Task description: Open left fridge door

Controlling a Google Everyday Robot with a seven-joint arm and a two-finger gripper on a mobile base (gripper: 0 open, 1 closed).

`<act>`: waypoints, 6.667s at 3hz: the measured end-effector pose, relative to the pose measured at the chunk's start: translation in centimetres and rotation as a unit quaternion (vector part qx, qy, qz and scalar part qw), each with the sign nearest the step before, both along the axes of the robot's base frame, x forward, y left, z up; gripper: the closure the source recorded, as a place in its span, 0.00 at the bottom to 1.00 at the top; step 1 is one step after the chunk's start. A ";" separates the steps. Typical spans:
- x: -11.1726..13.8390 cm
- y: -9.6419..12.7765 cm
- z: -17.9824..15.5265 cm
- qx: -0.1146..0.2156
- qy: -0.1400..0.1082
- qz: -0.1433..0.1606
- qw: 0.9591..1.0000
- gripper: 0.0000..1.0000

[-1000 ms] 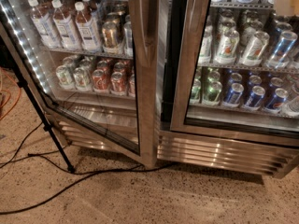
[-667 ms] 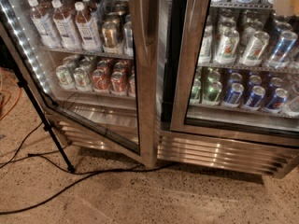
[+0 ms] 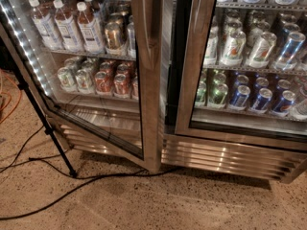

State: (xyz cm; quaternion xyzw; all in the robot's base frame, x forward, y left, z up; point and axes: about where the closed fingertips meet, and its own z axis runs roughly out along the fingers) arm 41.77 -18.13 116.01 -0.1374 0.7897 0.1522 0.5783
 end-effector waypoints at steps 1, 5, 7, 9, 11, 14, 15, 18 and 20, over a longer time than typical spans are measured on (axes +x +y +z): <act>-0.8 1.5 1.5 0.008 -0.012 0.009 1.000 0.19; -1.0 1.9 1.9 0.005 -0.015 0.011 1.000 0.60; -1.0 1.9 1.9 0.005 -0.015 0.011 1.000 0.60; -1.0 1.9 1.9 0.005 -0.015 0.011 1.000 0.83; -1.0 1.9 1.9 0.005 -0.015 0.011 1.000 0.83; -1.0 1.9 1.9 0.005 -0.015 0.011 1.000 1.00; 0.0 5.2 -1.1 0.070 0.019 0.026 0.997 1.00; 1.2 16.1 -14.6 0.252 0.199 0.059 0.945 1.00; 4.9 13.9 -13.4 0.240 0.150 0.013 0.959 1.00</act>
Offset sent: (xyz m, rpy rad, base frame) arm -0.0067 0.0140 0.0139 0.0209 -0.0200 0.0186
